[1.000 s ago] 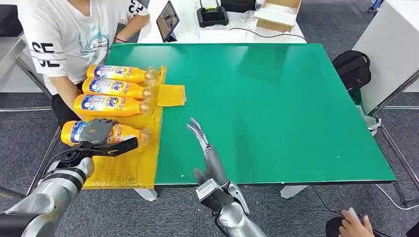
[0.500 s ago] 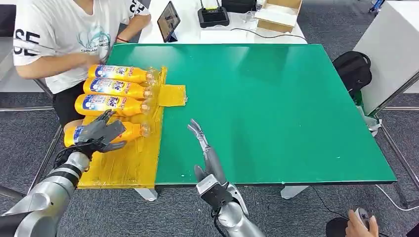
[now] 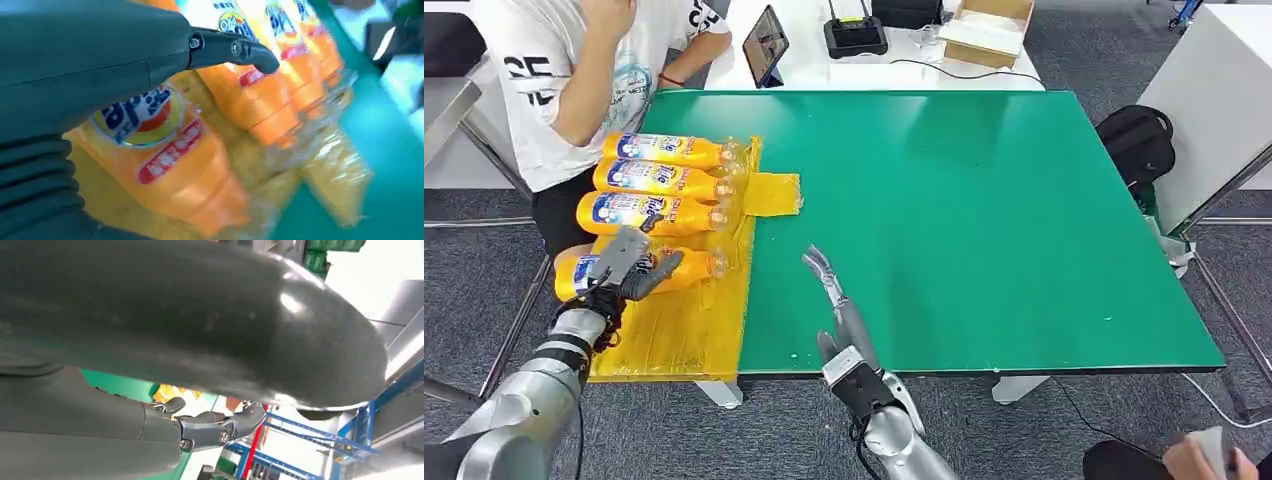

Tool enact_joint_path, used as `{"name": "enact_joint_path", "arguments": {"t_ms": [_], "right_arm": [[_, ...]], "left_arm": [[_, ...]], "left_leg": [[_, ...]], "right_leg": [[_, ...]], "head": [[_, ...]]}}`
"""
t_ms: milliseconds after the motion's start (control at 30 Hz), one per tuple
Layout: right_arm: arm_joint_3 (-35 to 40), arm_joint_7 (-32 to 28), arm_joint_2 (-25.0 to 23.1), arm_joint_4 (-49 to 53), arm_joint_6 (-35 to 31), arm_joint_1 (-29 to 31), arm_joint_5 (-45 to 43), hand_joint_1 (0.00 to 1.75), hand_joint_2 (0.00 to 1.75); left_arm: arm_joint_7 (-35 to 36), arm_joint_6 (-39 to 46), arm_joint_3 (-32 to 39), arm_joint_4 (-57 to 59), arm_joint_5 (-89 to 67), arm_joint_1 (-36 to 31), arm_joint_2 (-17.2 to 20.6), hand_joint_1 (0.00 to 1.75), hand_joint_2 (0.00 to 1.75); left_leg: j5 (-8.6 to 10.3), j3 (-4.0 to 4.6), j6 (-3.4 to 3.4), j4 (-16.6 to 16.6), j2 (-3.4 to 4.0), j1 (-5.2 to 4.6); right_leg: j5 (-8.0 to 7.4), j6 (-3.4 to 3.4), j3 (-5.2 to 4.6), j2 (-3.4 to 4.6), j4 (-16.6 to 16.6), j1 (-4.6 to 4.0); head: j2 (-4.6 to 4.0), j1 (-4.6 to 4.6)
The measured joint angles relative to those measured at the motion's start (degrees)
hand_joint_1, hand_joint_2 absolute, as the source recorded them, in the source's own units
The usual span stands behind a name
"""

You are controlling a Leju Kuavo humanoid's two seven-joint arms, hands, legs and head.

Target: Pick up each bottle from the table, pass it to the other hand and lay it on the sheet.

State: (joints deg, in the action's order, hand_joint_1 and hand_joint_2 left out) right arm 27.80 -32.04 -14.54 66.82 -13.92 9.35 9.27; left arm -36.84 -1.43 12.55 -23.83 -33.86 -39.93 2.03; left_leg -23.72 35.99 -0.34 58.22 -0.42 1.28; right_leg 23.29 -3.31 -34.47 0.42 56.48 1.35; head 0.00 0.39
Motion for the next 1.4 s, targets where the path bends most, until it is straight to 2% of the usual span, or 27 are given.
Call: {"name": "enact_joint_path", "arguments": {"t_ms": [100,200,233,300,333,367,400,467,633,733,833,1000,1200,1300,1400], "right_arm": [[-0.22,0.37,-0.33,-0.15,-0.35,-0.06,0.55,0.0,0.0],[-0.24,0.5,-0.72,-0.31,-0.48,-0.06,0.72,0.0,0.0],[-0.26,0.5,-0.79,-0.37,-0.52,-0.06,0.72,0.0,1.75],[-0.28,-0.66,-1.07,-0.35,-1.12,-0.29,0.02,0.0,1.75],[-0.39,-1.55,-1.29,-0.28,-1.89,-0.57,-0.79,0.0,1.75],[-0.48,-2.1,-1.4,-0.24,-2.3,-0.8,-1.18,0.0,1.75],[-0.61,-2.93,-1.51,-0.11,-3.02,-1.03,-1.51,0.0,1.75],[-0.98,-5.75,-1.7,1.26,-5.52,-1.99,-2.08,0.0,1.75],[-1.55,-6.01,-1.86,3.5,-8.24,-2.88,-2.27,0.0,1.75],[-2.27,-6.03,-1.57,6.58,-11.54,-4.29,-2.91,0.0,1.75],[-3.27,-6.03,-1.23,9.78,-13.2,-6.26,-2.67,0.0,1.75],[-4.92,-6.03,-0.57,12.54,-13.51,-10.02,-1.47,0.0,1.75],[-5.66,-6.03,-0.42,13.4,-13.55,-11.27,-1.09,0.0,1.75],[-5.99,-6.03,-0.24,13.42,-15.68,-12.14,-0.04,0.0,1.75],[-6.58,-6.03,0.42,13.62,-18.97,-14.32,-3.01,0.0,1.75]], "left_arm": [[-2.79,7.34,3.82,-4.11,8.95,1.87,-2.97,0.0,1.75],[-3.1,9.26,4.96,-7.67,10.24,2.94,-4.87,0.0,1.75],[-3.16,10.31,5.04,-8.7,10.85,3.6,-5.13,0.0,1.75],[-3.4,19.69,4.1,-16.85,18.36,6.83,-6.21,0.0,1.75],[-3.45,27.61,2.56,-21.52,23.3,8.42,-7.2,0.0,1.75],[-3.45,31.8,1.55,-25.13,26.01,9.92,-7.71,0.0,1.75],[-3.47,32.36,0.49,-28.05,27.29,11.4,-8.11,0.0,1.75],[-3.47,27.35,-1.31,-32.57,31.15,13.43,-9.65,0.0,1.75],[-3.45,22.96,-3.92,-39.25,33.56,16.58,-12.61,0.0,1.75],[-3.45,15.48,-5.12,-43.28,36.11,19.24,-14.14,0.0,1.75],[-3.19,11.99,-8.54,-48.13,36.96,24.01,-16.23,0.0,1.75],[-2.84,11.64,-14.95,-53.76,37.51,31.06,-17.61,0.0,1.75],[-2.83,11.66,-17.12,-55.82,37.73,32.76,-17.61,0.0,1.75],[-2.27,11.4,-17.75,-56.97,38.15,34.15,-17.61,0.0,1.75],[-2.7,12.71,-18.78,-59.27,36.22,38.19,-17.74,0.0,1.75]], "left_leg": [[0.0,0.08,0.01,0.0,0.0,-0.01],[0.0,0.14,0.01,0.0,0.0,-0.01],[0.0,0.17,0.01,0.0,-0.03,-0.01],[-0.08,0.16,-0.05,0.0,0.26,-0.01],[-0.1,0.17,-0.07,0.0,0.29,-0.01],[-0.1,0.19,-0.07,0.01,0.26,0.0],[-0.09,0.21,-0.07,0.02,0.2,0.02],[-0.07,0.35,-0.07,0.01,-0.22,0.02],[-0.11,0.38,-0.03,0.01,0.08,-0.05],[-0.11,0.37,-0.03,0.02,-0.01,-0.06],[-0.16,0.37,-0.03,0.02,-0.02,-0.06],[-0.28,0.41,0.03,0.02,0.02,-0.06],[-0.24,0.38,0.02,0.01,0.03,-0.01],[-0.24,0.34,0.03,0.01,0.08,-0.02],[-0.28,0.38,0.05,0.01,0.1,-0.05]], "right_leg": [[-0.01,-0.01,-0.06,0.0,0.0,0.01],[-0.01,-0.01,-0.1,0.0,0.0,0.01],[-0.01,-0.01,-0.11,0.0,0.01,0.01],[-0.02,-0.01,-0.28,0.26,0.0,0.0],[-0.02,-0.01,-0.37,0.31,0.0,0.0],[-0.01,-0.01,-0.38,0.31,-0.01,0.0],[0.03,0.0,-0.46,0.28,-0.03,-0.02],[0.14,-0.06,-0.37,-0.11,-0.02,-0.01],[0.01,-0.01,-0.43,0.03,-0.04,0.03],[0.03,-0.02,-0.42,0.0,-0.06,0.04],[0.04,-0.02,-0.41,0.01,-0.06,0.05],[0.08,-0.02,-0.47,0.01,-0.09,0.03],[0.07,0.0,-0.45,0.01,-0.07,0.0],[0.07,0.0,-0.38,0.01,-0.07,0.01],[0.09,-0.03,-0.41,0.02,-0.09,0.03]], "head": [[0.0,-0.02],[0.0,0.02],[0.0,0.02],[0.0,0.0],[0.0,-0.02],[0.0,-0.04],[0.0,-0.02],[0.0,-0.02],[0.0,0.02],[0.0,0.0],[0.0,0.0],[0.0,-0.02],[0.0,-0.02],[0.0,-0.02],[0.0,-0.04]]}}
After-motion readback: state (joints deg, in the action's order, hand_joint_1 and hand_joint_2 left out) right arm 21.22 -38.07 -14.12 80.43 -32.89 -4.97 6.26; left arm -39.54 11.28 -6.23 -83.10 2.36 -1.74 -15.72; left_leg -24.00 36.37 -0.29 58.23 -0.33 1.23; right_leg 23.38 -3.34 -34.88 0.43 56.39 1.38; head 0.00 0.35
